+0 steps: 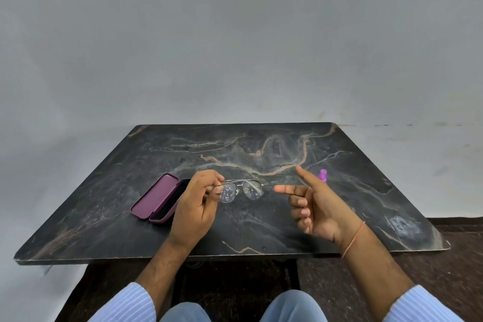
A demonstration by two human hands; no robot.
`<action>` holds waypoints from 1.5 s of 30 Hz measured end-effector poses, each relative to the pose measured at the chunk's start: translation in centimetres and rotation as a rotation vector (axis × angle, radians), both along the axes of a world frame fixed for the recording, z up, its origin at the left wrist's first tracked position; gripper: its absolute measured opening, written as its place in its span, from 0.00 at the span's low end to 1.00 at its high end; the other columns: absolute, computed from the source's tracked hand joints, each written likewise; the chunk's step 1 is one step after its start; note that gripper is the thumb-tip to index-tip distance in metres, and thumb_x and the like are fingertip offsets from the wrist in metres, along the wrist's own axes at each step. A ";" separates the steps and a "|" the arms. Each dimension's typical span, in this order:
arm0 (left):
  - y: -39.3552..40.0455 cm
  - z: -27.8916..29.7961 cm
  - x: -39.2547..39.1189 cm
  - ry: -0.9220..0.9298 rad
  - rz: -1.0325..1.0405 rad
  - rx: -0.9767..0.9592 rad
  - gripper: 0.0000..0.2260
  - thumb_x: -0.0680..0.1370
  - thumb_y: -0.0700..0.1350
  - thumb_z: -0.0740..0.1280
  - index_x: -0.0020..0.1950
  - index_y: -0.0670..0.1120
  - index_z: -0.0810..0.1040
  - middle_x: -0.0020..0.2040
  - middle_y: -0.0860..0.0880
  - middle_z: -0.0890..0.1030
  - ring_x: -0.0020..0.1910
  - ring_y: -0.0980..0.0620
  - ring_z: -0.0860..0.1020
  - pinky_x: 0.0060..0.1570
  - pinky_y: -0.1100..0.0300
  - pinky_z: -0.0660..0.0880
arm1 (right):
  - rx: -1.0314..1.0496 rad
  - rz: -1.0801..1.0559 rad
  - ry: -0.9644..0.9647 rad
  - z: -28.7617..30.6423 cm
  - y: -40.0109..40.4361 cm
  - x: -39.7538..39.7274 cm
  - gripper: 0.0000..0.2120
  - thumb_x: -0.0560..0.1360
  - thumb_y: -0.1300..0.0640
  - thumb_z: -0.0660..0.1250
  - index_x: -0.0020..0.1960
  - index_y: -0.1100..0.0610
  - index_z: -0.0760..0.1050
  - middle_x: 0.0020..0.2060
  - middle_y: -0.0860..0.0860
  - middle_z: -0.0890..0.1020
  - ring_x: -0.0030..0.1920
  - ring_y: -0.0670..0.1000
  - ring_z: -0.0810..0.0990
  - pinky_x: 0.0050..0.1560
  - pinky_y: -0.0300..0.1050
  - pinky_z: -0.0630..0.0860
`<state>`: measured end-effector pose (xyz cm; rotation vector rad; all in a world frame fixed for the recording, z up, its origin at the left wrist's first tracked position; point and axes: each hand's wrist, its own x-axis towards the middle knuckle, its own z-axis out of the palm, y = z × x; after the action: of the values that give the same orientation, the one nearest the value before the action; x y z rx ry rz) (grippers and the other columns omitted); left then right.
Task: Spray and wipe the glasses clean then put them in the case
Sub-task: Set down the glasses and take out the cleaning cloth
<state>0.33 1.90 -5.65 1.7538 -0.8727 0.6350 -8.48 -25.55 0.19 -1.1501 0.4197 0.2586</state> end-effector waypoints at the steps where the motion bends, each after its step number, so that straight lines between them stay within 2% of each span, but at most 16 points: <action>1: 0.4 0.2 0.0 -0.019 -0.024 0.041 0.03 0.87 0.46 0.65 0.56 0.48 0.78 0.60 0.54 0.80 0.51 0.50 0.81 0.47 0.51 0.81 | 0.031 0.018 0.008 -0.2 -0.2 0.3 0.33 0.76 0.31 0.68 0.61 0.60 0.86 0.26 0.45 0.64 0.22 0.44 0.62 0.23 0.34 0.58; 3: 1.3 0.4 0.1 -0.042 -0.058 0.117 0.04 0.87 0.49 0.65 0.56 0.50 0.78 0.61 0.55 0.80 0.54 0.51 0.82 0.48 0.53 0.82 | 0.054 0.046 0.027 -0.6 -0.3 0.8 0.28 0.74 0.35 0.73 0.58 0.58 0.87 0.25 0.45 0.63 0.21 0.43 0.61 0.23 0.33 0.57; 5: 2.3 0.7 0.3 -0.075 -0.043 0.200 0.09 0.88 0.52 0.64 0.56 0.49 0.79 0.62 0.54 0.79 0.53 0.51 0.82 0.47 0.53 0.83 | 0.035 0.053 0.030 -0.8 -0.2 1.1 0.20 0.73 0.42 0.75 0.55 0.57 0.87 0.25 0.45 0.62 0.21 0.43 0.61 0.22 0.34 0.57; 7: 3.1 1.2 0.7 -0.119 -0.006 0.294 0.09 0.88 0.52 0.64 0.55 0.48 0.80 0.64 0.53 0.78 0.49 0.52 0.82 0.43 0.52 0.82 | -0.014 0.049 0.019 -0.9 -0.1 1.3 0.13 0.75 0.48 0.74 0.53 0.56 0.87 0.25 0.45 0.62 0.22 0.43 0.60 0.21 0.34 0.57; 9: 3.9 1.8 1.2 -0.177 0.014 0.381 0.07 0.87 0.51 0.65 0.56 0.49 0.79 0.66 0.52 0.77 0.46 0.54 0.81 0.41 0.53 0.81 | -0.078 0.044 0.004 -1.0 -0.2 1.5 0.11 0.78 0.50 0.72 0.54 0.55 0.87 0.26 0.45 0.61 0.23 0.43 0.60 0.22 0.34 0.56; 14: 4.9 2.9 2.9 -0.386 -0.021 0.632 0.07 0.87 0.50 0.66 0.58 0.48 0.80 0.68 0.47 0.77 0.42 0.55 0.79 0.44 0.56 0.80 | -0.273 0.023 -0.065 -1.7 -0.1 1.1 0.13 0.82 0.48 0.69 0.58 0.53 0.88 0.29 0.45 0.65 0.26 0.44 0.60 0.26 0.36 0.56; 17: 4.9 3.3 3.6 -0.480 -0.012 0.778 0.08 0.88 0.51 0.64 0.60 0.50 0.81 0.69 0.48 0.78 0.45 0.54 0.80 0.45 0.54 0.79 | -0.451 0.016 -0.137 -2.2 0.0 0.4 0.11 0.84 0.47 0.67 0.57 0.46 0.88 0.30 0.46 0.69 0.27 0.44 0.63 0.28 0.36 0.57; 21: 4.7 2.6 4.8 -0.564 0.022 0.949 0.07 0.86 0.49 0.65 0.63 0.54 0.79 0.70 0.49 0.79 0.47 0.51 0.80 0.43 0.52 0.78 | -0.638 -0.007 -0.214 -3.3 0.1 -0.2 0.09 0.83 0.47 0.69 0.58 0.41 0.87 0.34 0.49 0.75 0.26 0.45 0.68 0.24 0.38 0.60; 24: 4.6 2.1 5.5 -0.575 0.060 1.037 0.10 0.85 0.47 0.70 0.65 0.57 0.78 0.71 0.51 0.78 0.48 0.52 0.79 0.42 0.53 0.76 | -0.731 -0.023 -0.228 -3.9 0.2 -0.6 0.07 0.82 0.45 0.70 0.56 0.39 0.87 0.34 0.50 0.78 0.25 0.47 0.71 0.23 0.39 0.64; 28: 4.1 2.1 5.9 -0.593 0.076 1.090 0.16 0.81 0.44 0.74 0.67 0.56 0.78 0.72 0.50 0.78 0.49 0.50 0.80 0.42 0.53 0.77 | -0.878 -0.003 -0.221 -4.0 0.3 -1.2 0.07 0.80 0.45 0.72 0.56 0.39 0.86 0.32 0.45 0.85 0.26 0.48 0.76 0.23 0.41 0.72; 32: 3.8 2.0 5.5 -0.602 0.072 1.119 0.15 0.82 0.44 0.69 0.68 0.56 0.78 0.74 0.50 0.77 0.52 0.50 0.80 0.42 0.54 0.77 | -1.074 0.041 -0.202 -3.8 0.5 -1.8 0.09 0.79 0.43 0.72 0.58 0.38 0.85 0.27 0.42 0.84 0.22 0.49 0.79 0.25 0.41 0.78; 34: 3.7 1.9 5.5 -0.594 0.083 1.108 0.14 0.83 0.44 0.69 0.67 0.56 0.78 0.74 0.50 0.77 0.51 0.50 0.80 0.41 0.54 0.76 | -1.177 0.049 -0.189 -3.8 0.5 -2.0 0.11 0.79 0.41 0.72 0.60 0.38 0.85 0.27 0.44 0.84 0.22 0.51 0.82 0.24 0.40 0.78; 38: 3.8 1.6 5.4 -0.570 0.096 1.063 0.10 0.85 0.47 0.67 0.66 0.55 0.78 0.75 0.50 0.77 0.53 0.50 0.81 0.43 0.54 0.77 | -1.296 0.084 -0.178 -3.7 0.9 -1.8 0.14 0.79 0.40 0.71 0.62 0.40 0.85 0.29 0.44 0.84 0.19 0.46 0.80 0.25 0.36 0.76; 41: 4.3 1.3 5.0 -0.497 0.083 1.016 0.12 0.86 0.52 0.66 0.69 0.55 0.76 0.74 0.52 0.78 0.58 0.51 0.82 0.48 0.55 0.79 | -1.343 0.113 -0.161 -3.6 1.1 -1.8 0.17 0.78 0.38 0.71 0.64 0.41 0.84 0.33 0.43 0.85 0.19 0.44 0.80 0.25 0.35 0.76; 43: 5.2 1.4 4.7 -0.422 0.116 0.975 0.14 0.86 0.55 0.66 0.71 0.56 0.75 0.72 0.54 0.79 0.61 0.51 0.82 0.53 0.52 0.80 | -1.364 0.118 -0.139 -3.6 1.2 -2.0 0.19 0.77 0.37 0.72 0.64 0.43 0.83 0.36 0.43 0.86 0.23 0.43 0.82 0.29 0.39 0.79; 45: 6.7 1.6 4.0 -0.321 0.195 0.860 0.14 0.85 0.56 0.67 0.70 0.56 0.76 0.69 0.56 0.80 0.63 0.51 0.83 0.58 0.49 0.80 | -1.441 0.100 -0.131 -3.5 1.3 -2.4 0.25 0.75 0.33 0.71 0.68 0.43 0.79 0.39 0.42 0.84 0.39 0.46 0.86 0.42 0.44 0.83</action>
<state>4.30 8.56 -4.03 2.5719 -1.3324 0.7395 -10.85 -24.27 -3.29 -2.5845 0.4161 -0.0926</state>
